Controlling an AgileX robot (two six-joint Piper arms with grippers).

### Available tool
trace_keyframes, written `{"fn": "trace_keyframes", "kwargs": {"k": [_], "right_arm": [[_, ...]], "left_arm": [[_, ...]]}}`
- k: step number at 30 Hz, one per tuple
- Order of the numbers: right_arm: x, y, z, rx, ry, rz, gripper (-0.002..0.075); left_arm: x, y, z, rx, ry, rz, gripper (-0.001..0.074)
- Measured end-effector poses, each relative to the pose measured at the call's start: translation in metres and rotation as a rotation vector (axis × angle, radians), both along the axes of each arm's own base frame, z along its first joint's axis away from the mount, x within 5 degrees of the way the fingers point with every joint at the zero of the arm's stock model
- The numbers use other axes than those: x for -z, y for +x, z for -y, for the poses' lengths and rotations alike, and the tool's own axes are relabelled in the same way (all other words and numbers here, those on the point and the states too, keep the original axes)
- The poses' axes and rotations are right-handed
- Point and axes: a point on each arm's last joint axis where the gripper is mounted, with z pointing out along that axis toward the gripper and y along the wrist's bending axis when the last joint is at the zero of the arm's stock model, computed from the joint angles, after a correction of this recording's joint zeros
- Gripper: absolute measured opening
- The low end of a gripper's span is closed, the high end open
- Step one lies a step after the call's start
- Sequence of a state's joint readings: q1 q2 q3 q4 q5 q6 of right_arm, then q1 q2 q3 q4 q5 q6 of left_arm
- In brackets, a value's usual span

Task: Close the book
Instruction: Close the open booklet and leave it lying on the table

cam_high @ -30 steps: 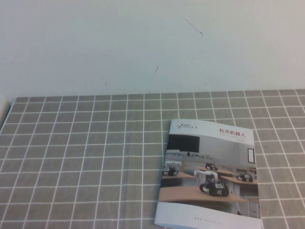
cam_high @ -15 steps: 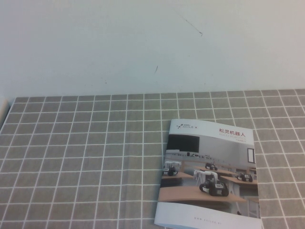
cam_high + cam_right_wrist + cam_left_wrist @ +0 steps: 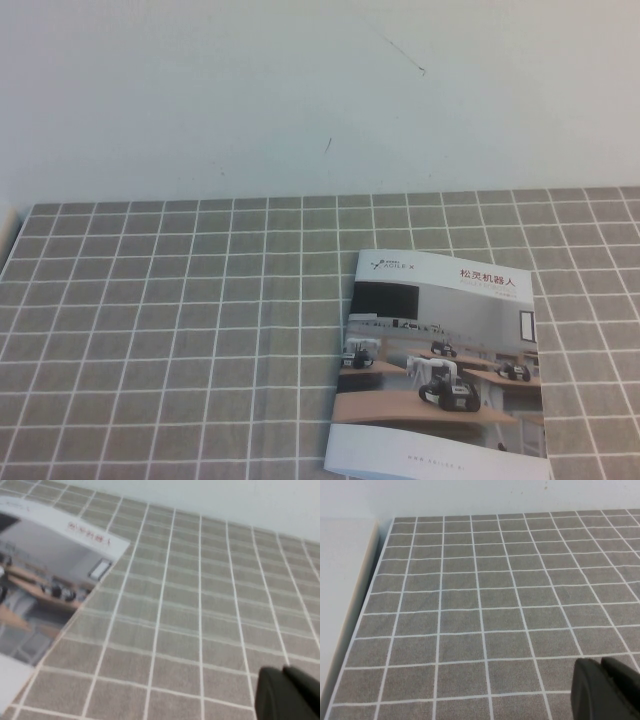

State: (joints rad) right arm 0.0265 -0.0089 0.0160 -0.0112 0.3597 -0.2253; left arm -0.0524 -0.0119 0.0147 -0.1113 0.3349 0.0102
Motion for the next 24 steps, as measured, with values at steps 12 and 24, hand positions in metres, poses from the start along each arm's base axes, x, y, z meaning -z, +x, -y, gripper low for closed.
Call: {"fn": "trace_keyframes", "kwargs": {"k": [12,24], "right_arm": [[0.0004,-0.0001,0.0000,0.013,0.037,-0.001,-0.0003],[0.0000,0.0001,0.0000,0.016,0.045,0.004,-0.0003]], "left_arm": [[0.0000,0.0000,0.0000,0.000,-0.001,0.000,-0.0004],[0.0000,0.0000,0.0000,0.000,-0.001,0.000,-0.0004]]}}
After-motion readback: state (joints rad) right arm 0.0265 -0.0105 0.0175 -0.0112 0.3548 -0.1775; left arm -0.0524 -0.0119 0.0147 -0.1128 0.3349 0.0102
